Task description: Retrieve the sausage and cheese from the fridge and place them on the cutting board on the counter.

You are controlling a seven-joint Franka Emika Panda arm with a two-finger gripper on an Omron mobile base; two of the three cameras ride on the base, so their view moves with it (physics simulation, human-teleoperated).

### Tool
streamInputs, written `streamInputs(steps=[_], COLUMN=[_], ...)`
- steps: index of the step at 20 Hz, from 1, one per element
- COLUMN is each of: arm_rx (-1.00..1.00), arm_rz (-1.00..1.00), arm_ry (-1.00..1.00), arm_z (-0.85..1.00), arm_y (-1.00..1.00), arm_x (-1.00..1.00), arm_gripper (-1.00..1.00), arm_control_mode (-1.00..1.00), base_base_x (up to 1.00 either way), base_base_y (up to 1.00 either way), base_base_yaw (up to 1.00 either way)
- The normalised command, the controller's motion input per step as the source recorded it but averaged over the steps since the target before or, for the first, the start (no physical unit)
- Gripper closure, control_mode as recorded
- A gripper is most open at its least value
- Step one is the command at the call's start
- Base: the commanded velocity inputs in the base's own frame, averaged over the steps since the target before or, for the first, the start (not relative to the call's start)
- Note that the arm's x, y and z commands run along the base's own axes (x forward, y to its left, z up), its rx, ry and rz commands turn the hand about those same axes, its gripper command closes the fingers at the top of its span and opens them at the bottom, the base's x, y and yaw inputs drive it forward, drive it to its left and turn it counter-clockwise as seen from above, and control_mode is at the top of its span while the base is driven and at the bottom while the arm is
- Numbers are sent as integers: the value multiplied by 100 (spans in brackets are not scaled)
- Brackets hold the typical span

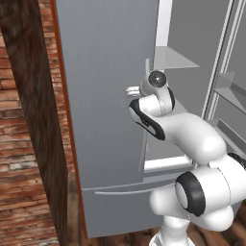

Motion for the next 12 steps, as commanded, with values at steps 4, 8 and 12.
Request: streamInputs(steps=[4, 8, 12], arm_rx=[0, 0, 0], arm_rz=[-4, -13, -16], arm_ry=[-11, -7, 0], arm_z=[-13, 0, 0], arm_y=[36, 32, 49], arm_x=[-35, -85, -100], arm_gripper=[100, 100, 100], arm_control_mode=[-100, -100, -100], base_base_x=[0, 0, 0], base_base_y=[0, 0, 0], base_base_yaw=[0, 0, 0])
